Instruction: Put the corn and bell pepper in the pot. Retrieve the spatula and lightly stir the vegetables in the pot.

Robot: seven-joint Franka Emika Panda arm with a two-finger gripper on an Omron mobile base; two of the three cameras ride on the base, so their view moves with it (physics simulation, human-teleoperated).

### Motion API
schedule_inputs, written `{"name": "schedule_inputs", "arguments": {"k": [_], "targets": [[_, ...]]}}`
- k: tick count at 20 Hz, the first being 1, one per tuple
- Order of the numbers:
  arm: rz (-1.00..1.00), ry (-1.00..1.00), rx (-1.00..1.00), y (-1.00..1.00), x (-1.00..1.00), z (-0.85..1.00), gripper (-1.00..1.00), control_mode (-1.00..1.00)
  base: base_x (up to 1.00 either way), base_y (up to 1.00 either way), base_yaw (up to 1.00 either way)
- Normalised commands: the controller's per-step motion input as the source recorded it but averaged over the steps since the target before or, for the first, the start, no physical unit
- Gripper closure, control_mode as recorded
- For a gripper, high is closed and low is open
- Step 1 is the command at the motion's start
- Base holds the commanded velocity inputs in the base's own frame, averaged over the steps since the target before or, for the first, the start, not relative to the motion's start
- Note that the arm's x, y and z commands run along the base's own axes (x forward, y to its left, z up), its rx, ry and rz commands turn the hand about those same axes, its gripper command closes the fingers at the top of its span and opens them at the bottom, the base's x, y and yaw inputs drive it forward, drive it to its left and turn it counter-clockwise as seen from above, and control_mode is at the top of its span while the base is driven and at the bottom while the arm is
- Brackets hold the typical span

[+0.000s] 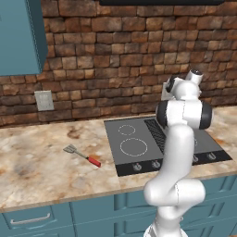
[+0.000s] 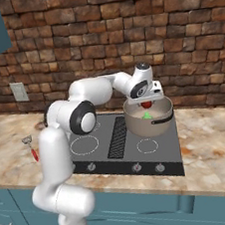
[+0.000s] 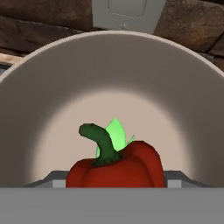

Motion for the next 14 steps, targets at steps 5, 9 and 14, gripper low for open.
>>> {"name": "schedule_inputs", "arguments": {"k": [5,9,14], "targets": [[0.08,0.01,0.0,-0.2,0.28,-0.27,1.0,-1.0,0.0,0.0,0.0],[0.04,0.0,0.0,0.0,0.0,-0.58,1.0,-1.0,0.0,0.0,0.0],[0.01,0.0,0.0,0.0,0.06,-0.37,1.0,-1.0,0.0,0.0,0.0]]}}
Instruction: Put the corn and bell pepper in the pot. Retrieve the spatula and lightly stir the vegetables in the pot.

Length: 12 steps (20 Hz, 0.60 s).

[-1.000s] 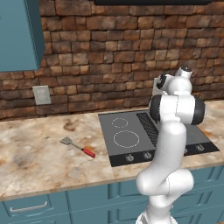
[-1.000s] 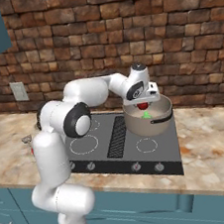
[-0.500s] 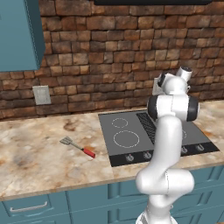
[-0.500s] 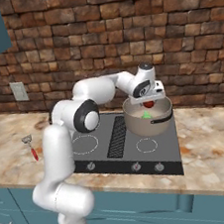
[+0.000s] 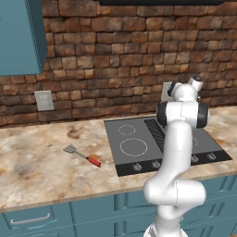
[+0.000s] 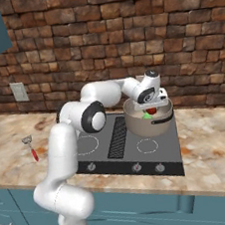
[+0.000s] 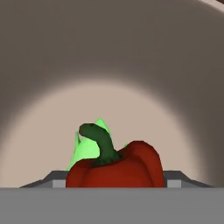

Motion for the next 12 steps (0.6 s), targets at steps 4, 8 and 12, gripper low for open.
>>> {"name": "schedule_inputs", "arguments": {"k": [4,8,12], "targets": [[0.0,0.01,0.0,0.0,0.13,-0.18,1.0,-1.0,0.0,0.0,0.0],[0.0,0.04,0.0,0.0,0.16,-0.35,1.0,-1.0,0.0,0.0,0.0],[0.0,0.02,0.0,0.0,0.14,-0.14,1.0,-1.0,0.0,0.0,0.0]]}}
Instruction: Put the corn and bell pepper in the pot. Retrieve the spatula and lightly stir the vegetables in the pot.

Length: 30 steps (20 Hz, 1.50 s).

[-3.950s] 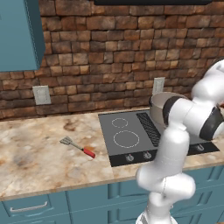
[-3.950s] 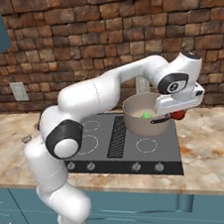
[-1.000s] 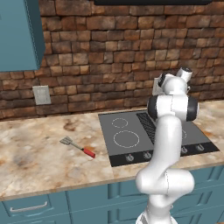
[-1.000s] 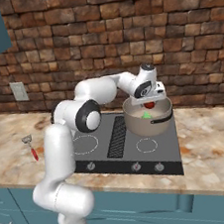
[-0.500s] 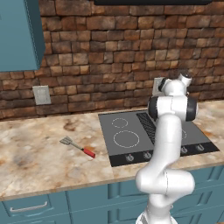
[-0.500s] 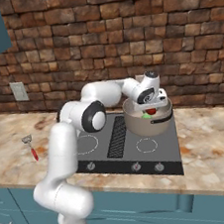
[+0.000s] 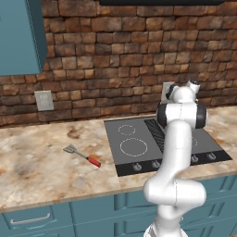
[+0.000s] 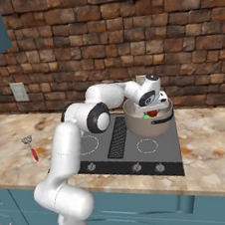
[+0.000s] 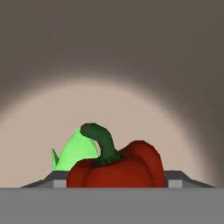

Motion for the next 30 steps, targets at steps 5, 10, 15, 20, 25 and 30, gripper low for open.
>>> {"name": "schedule_inputs", "arguments": {"k": [5,10,15,20,25,30], "targets": [[0.0,0.0,0.0,0.0,0.01,0.0,1.0,-1.0,0.0,0.0,0.0],[0.0,0.0,-0.01,0.0,0.0,0.09,-1.0,-1.0,0.0,0.0,0.0],[0.0,0.02,-0.05,0.0,-0.13,0.23,-1.0,-1.0,0.0,0.0,0.0],[0.0,0.0,-0.01,0.03,-0.45,0.35,-1.0,-1.0,0.0,0.0,0.0],[0.0,0.0,0.0,0.07,-0.69,0.35,-1.0,-1.0,0.0,0.0,0.0],[0.06,-0.02,0.0,0.46,-0.96,0.26,-1.0,-1.0,0.0,0.0,0.0]]}}
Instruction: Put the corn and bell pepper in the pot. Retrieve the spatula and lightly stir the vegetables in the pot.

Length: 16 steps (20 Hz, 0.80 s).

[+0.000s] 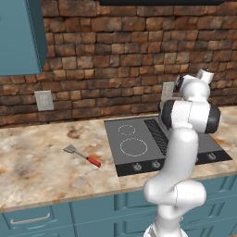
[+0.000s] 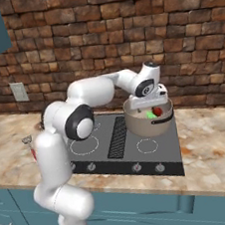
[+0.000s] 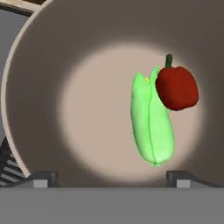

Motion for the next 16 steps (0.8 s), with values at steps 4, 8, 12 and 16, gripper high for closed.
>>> {"name": "schedule_inputs", "arguments": {"k": [4,8,12,16], "targets": [[0.12,-0.02,-0.03,0.94,-0.79,0.01,-1.0,-1.0,0.0,0.0,0.0],[0.13,-0.03,-0.06,1.0,-0.73,0.1,-1.0,-1.0,0.0,0.0,0.0],[0.12,0.0,-0.08,1.0,-0.61,0.23,-1.0,-1.0,0.0,0.0,0.0],[0.16,0.02,-0.06,1.0,-0.57,0.13,-1.0,-1.0,0.0,0.0,0.0]]}}
